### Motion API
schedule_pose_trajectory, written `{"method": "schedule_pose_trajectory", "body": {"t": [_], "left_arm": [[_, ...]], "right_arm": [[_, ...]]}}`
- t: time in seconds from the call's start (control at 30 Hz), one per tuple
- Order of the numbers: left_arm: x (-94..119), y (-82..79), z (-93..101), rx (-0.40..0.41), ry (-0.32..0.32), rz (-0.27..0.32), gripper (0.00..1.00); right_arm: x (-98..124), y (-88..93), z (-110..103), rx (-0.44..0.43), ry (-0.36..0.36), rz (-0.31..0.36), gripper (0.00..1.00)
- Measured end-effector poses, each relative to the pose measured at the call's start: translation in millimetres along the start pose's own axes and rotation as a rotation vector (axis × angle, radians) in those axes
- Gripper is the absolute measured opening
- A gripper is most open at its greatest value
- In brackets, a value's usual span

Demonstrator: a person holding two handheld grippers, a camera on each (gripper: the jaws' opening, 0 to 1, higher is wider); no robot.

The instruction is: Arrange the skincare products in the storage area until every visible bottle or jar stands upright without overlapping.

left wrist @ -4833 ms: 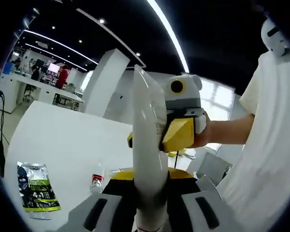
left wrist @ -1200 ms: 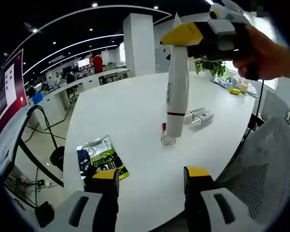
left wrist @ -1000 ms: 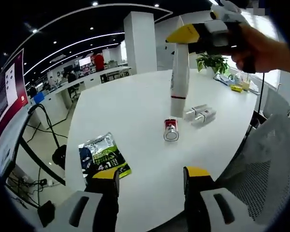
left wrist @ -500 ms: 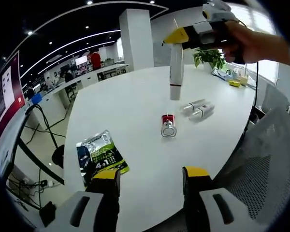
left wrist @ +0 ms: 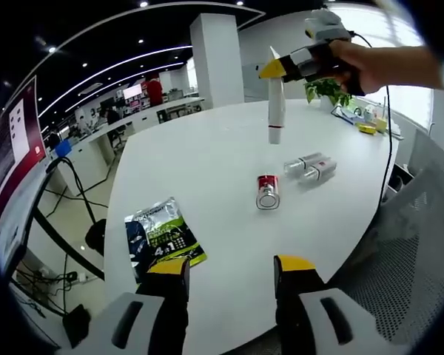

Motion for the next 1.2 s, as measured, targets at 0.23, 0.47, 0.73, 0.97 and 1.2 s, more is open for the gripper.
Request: {"method": "schedule_pose_trajectory", "body": {"t": [0.23, 0.47, 0.73, 0.97, 1.2], "left_arm": [[2, -0.3, 2.9, 0.004, 0.017, -0.002, 0.38], [2, 0.5, 1.1, 0.002, 0.007, -0.005, 0.37], [1, 3.3, 3.5, 0.006, 0.023, -0.020, 0.34], [0, 5.2, 3.2, 0.003, 0.026, -0.026, 0.34], [1, 5.0, 1.1, 0.009, 0.016, -0.023, 0.34]], "right_arm": [[-28, -5.0, 34, 0.030, 0.056, -0.025, 0.34], [-50, -10.2, 62, 0.067, 0.104, -0.035, 0.34], [-72, -1.7, 99, 0.079, 0.187, -0.071, 0.34], [-81, 13.3, 107, 0.064, 0.240, -0.093, 0.34], [-82, 14.9, 117, 0.042, 0.302, -0.082, 0.34]]}}
Point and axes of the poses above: the point that each gripper's makers call its tool centre point, and the gripper's own axes: x roughly backward along the fingers, z roughly to its right, y roughly out of its underside, the point moved 1 cm from there along x, roughly backward along the fingers, and after that the axes turned 6 degrees about z, right-handed, at the moved point
